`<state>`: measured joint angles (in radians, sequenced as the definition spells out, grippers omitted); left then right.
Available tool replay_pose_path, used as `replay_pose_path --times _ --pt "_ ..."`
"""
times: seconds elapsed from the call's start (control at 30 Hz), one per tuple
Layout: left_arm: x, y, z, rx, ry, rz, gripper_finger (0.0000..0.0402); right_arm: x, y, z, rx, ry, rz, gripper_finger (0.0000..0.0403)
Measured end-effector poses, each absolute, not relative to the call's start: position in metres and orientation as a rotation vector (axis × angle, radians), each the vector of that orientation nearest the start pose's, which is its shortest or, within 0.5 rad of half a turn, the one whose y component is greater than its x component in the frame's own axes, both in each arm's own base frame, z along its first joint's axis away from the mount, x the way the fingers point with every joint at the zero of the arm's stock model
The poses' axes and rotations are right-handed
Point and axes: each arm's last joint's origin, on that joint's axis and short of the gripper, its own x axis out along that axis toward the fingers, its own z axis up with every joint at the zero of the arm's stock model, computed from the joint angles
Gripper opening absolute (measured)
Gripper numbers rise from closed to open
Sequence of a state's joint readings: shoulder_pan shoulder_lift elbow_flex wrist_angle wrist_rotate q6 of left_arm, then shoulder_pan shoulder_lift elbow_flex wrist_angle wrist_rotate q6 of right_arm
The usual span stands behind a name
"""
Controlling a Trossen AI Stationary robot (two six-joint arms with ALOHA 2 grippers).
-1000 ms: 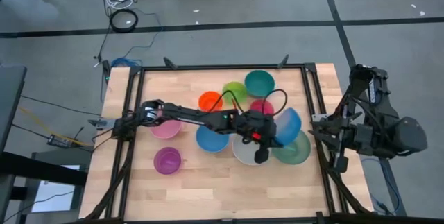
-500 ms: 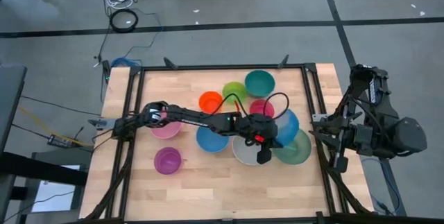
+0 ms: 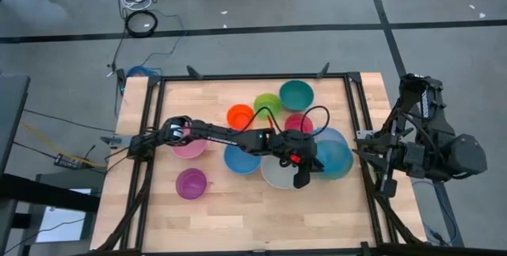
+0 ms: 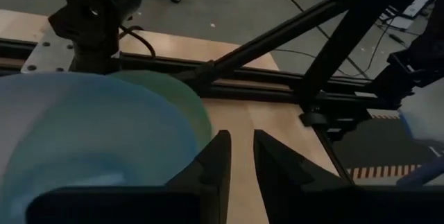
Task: Nest bowls inside each other
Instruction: Stack the gray bowl on top of the light blue bowl
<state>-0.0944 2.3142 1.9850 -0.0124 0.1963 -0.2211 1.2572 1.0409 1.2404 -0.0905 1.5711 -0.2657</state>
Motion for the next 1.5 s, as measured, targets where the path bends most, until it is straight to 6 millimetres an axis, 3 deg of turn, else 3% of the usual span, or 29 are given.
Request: replay_pose_path --times 0.47,0.6,0.87,1.03,1.2,1.5 --pt "0.538 -0.054 0.245 -0.235 0.354 -0.247 0.0074 0.084 0.164 0.446 -0.155 0.024 -0.313 0.0096" --pt "0.537 -0.048 0.248 -0.228 0.361 -0.242 0.0074 0.086 0.164 0.437 -0.152 0.025 -0.324 0.0096" --pt "0.514 -0.037 0.295 -0.061 0.482 -0.154 0.0074 0.092 0.157 0.417 -0.082 0.016 -0.365 0.0094" --pt "0.478 -0.031 0.332 0.073 0.652 -0.051 0.0074 0.096 0.151 0.410 -0.053 0.012 -0.401 0.0086" --pt "0.420 -0.024 0.384 0.118 0.756 0.045 0.0074 0.101 0.144 0.404 -0.047 0.012 -0.443 0.0075" --pt "0.310 -0.028 0.485 0.084 0.531 0.115 0.0074 0.128 0.108 0.381 0.035 0.213 -0.512 0.0066"
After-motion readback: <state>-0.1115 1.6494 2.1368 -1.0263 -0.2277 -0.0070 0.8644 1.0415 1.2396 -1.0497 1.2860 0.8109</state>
